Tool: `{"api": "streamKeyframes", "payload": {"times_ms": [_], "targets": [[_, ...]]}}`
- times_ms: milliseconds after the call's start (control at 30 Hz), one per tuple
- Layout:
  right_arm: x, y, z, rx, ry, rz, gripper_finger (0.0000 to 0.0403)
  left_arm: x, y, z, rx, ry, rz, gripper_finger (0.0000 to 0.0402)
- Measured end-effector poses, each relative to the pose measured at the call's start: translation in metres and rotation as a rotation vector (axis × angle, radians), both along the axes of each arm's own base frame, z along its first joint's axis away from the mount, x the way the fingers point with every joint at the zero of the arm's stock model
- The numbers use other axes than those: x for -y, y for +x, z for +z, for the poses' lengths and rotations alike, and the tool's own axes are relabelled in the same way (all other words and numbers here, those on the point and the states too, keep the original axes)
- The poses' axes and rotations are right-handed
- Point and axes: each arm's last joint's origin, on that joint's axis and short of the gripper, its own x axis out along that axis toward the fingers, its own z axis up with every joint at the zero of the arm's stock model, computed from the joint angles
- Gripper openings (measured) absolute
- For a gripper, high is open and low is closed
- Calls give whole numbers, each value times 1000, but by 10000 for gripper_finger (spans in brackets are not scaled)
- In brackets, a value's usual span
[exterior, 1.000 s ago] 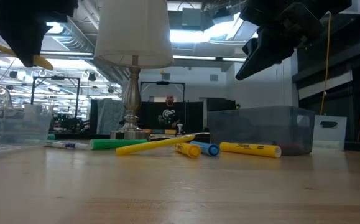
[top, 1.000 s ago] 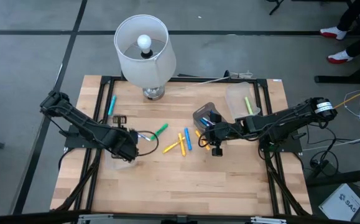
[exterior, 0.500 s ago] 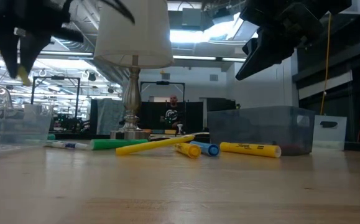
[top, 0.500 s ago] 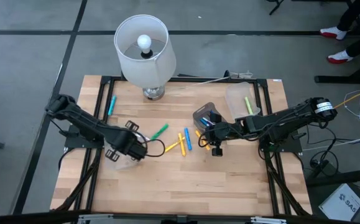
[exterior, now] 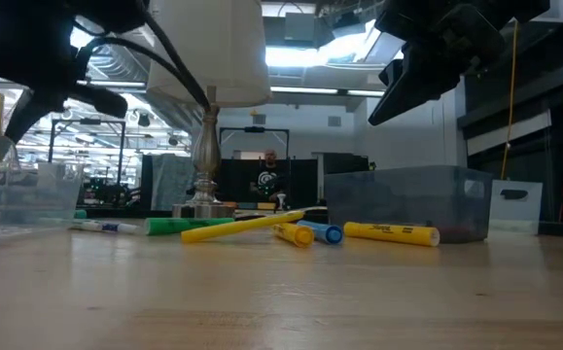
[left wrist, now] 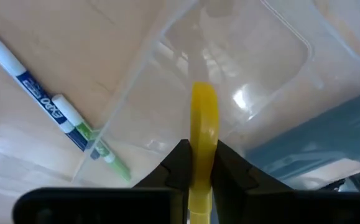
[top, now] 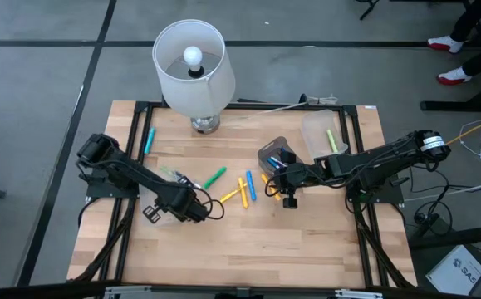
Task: Pick & Place Markers
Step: Put the yellow pen into the left transparent bin
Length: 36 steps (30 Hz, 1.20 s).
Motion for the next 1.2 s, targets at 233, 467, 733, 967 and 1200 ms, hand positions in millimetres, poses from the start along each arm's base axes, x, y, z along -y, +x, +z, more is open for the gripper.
{"api": "streamKeyframes", "payload": {"times_ms": [233,467,733,967,1200], "targets": [[0,0,0,0,0,0,90,-2,2,-3,-2,15,41,71],[0,0,0,0,1,-1,90,-2,2,-3,2,22,40,88],[0,0,0,0,1,-1,90,-5,-1,1,23,123,158,75],[0,0,0,0,1,-1,90,-14,-14,23,82,178,369,58],[0,0,0,0,2,-2,90,-26,-23,59,441,133,565,50]]}}
